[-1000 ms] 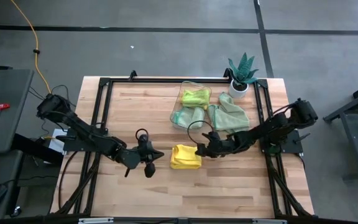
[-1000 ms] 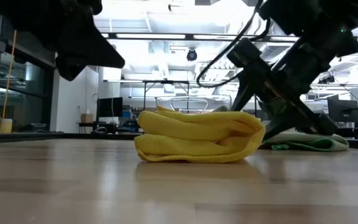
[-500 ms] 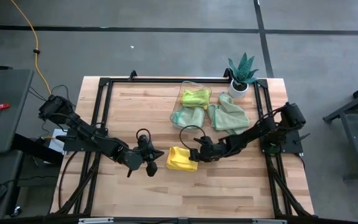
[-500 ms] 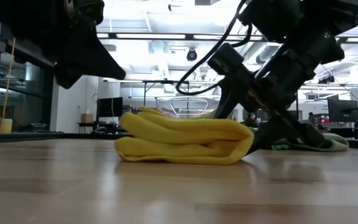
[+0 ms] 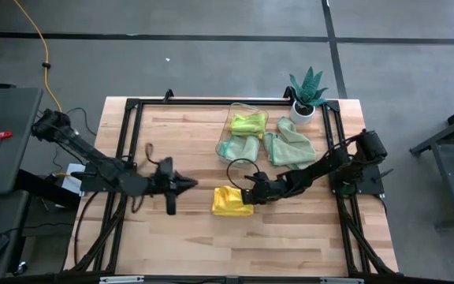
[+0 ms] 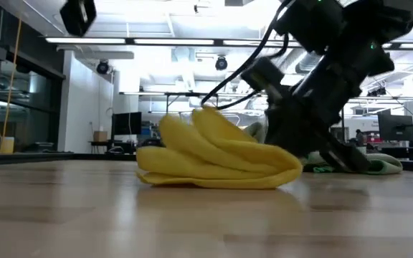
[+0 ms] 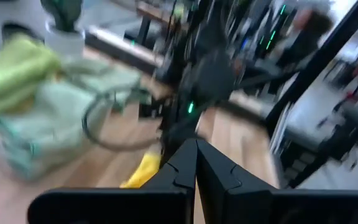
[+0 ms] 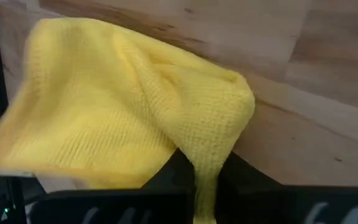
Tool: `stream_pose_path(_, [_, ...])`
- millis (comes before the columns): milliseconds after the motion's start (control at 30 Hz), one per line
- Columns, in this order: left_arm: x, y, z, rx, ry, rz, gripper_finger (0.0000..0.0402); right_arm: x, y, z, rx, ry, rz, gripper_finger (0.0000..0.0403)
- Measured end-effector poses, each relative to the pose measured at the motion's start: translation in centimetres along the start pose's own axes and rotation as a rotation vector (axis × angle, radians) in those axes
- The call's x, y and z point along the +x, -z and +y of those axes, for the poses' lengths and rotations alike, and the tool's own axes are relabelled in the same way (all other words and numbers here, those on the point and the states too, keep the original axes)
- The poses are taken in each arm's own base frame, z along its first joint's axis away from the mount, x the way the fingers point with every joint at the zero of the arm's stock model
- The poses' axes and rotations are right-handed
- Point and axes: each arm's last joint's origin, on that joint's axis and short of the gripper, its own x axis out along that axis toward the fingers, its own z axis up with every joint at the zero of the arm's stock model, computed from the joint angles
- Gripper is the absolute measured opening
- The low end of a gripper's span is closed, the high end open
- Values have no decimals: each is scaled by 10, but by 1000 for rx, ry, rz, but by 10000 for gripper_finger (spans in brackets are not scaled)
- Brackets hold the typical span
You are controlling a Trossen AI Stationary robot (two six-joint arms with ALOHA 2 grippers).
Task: Fold microfiber towels
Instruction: Put the folded yellow towel into the transparent bin
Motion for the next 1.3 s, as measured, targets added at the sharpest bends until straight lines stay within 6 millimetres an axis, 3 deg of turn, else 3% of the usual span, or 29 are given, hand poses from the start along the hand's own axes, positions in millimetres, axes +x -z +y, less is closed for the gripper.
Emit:
stream_pose_path(100, [-16, -19, 4, -36, 17, -77, 0, -14, -4, 9, -22, -43, -8, 6])
stream_pose_path(267, [-36, -39, 10, -54, 51, -155, 0, -54, -16, 30, -56, -151, -61, 3])
stream_pose_path(533, [-43, -47, 14, -20, 34, -194, 0, -127, -38, 54, -39, -365, -239, 1])
stream_pose_path(667, [-43, -46, 15, -25, 19, -190, 0, -150, -63, 64, -37, -415, -350, 1])
stream_pose_path(867, [-42, -43, 17, -31, 1, -169, 0, -179, -115, 89, -122, -446, -494, 0])
stream_pose_path(1033, [-42, -43, 17, -32, -2, -167, 0, -172, -144, 83, -135, -348, -469, 0])
stream_pose_path(1300, [-40, -39, 17, -36, -13, -145, 0, -112, -154, 65, -88, -224, -333, 0])
